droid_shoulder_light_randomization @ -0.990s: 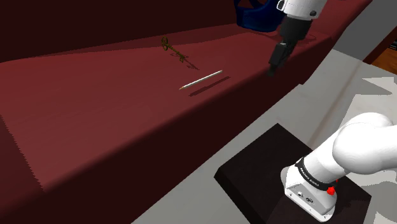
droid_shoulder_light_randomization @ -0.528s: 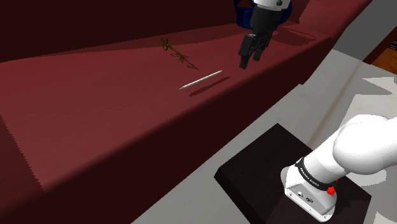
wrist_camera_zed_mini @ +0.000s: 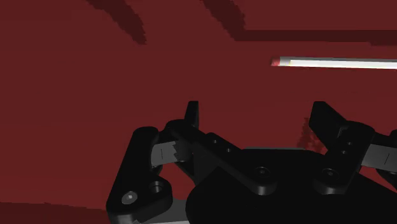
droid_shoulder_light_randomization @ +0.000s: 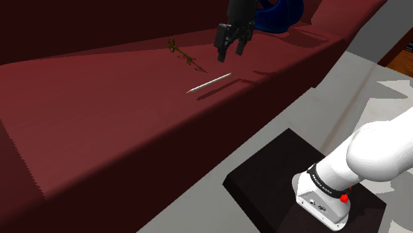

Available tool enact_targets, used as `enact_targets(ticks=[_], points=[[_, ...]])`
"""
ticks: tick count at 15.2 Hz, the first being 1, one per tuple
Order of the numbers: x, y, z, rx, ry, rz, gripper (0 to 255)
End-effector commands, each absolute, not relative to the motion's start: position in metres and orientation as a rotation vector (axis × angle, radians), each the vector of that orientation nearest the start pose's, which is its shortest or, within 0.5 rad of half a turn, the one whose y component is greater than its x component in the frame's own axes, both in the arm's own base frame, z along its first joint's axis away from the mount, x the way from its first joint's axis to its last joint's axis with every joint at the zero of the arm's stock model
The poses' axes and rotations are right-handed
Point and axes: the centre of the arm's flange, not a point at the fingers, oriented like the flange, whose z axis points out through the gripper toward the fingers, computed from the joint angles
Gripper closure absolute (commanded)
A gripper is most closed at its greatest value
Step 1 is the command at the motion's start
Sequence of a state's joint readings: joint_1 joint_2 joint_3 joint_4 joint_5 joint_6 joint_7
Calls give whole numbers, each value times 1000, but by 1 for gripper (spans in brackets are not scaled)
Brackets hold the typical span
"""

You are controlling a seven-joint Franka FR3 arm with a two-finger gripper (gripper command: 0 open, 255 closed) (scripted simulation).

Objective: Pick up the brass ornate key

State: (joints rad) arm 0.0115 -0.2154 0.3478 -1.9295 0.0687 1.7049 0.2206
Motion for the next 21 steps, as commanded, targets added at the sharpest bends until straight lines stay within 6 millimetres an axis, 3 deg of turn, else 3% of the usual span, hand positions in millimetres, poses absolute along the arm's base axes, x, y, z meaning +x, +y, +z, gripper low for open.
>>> enact_targets(ticks=[1, 12, 21], points=[[476, 214, 574, -3146, -173, 12, 0], [570, 309, 593, -3150, -95, -75, 0], [570, 309, 553, -3150, -95, -75, 0]])
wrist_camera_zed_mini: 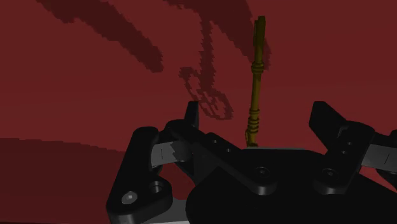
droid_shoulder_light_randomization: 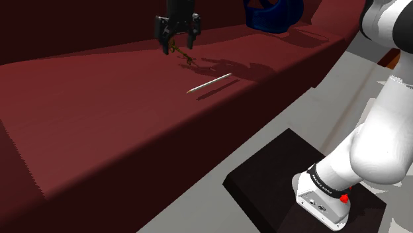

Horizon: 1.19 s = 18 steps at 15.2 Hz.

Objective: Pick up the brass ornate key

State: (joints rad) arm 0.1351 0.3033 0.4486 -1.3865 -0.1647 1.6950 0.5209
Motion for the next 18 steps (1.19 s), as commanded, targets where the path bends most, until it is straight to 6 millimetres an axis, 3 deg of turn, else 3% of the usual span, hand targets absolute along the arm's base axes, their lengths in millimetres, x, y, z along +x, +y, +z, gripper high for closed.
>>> enact_targets(ticks=[1, 10, 18], points=[[569, 309, 554, -3150, -95, -75, 255], [570, 309, 553, -3150, -95, -75, 255], [570, 309, 595, -3150, -95, -75, 255]])
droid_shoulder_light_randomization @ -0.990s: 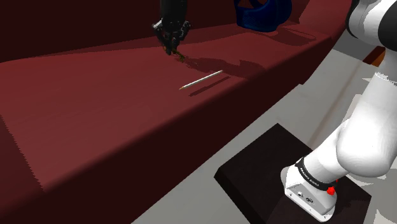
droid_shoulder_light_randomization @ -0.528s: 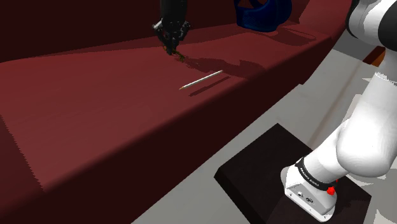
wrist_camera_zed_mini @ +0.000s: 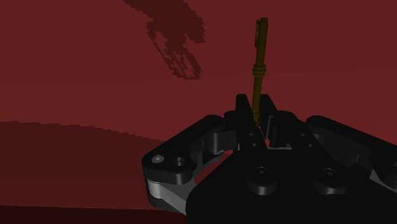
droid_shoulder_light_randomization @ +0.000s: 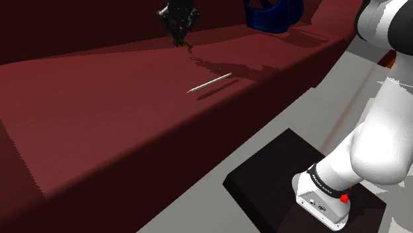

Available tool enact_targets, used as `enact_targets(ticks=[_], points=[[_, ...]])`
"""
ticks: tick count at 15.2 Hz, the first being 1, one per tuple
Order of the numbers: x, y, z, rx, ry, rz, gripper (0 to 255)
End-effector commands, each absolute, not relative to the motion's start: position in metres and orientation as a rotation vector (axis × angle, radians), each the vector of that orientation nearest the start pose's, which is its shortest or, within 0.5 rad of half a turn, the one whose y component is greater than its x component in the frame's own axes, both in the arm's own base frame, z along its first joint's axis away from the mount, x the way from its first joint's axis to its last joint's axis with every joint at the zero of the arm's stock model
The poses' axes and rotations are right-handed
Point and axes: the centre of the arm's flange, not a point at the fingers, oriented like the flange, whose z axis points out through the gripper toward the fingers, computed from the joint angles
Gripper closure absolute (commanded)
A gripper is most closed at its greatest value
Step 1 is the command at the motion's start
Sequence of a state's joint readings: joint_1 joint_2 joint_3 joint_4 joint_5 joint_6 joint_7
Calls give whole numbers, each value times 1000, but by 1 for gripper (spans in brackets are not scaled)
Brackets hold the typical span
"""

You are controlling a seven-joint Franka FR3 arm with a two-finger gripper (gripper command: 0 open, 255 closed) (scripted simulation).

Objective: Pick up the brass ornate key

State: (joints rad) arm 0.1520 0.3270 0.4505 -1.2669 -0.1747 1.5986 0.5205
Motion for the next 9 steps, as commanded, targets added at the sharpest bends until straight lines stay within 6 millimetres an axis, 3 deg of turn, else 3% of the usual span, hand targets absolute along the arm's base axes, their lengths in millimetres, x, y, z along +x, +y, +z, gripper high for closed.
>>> enact_targets(ticks=[1, 7, 9], points=[[570, 309, 601, -3150, -95, -75, 255], [570, 309, 632, -3150, -95, -75, 255], [570, 309, 633, -3150, -95, -75, 255]])
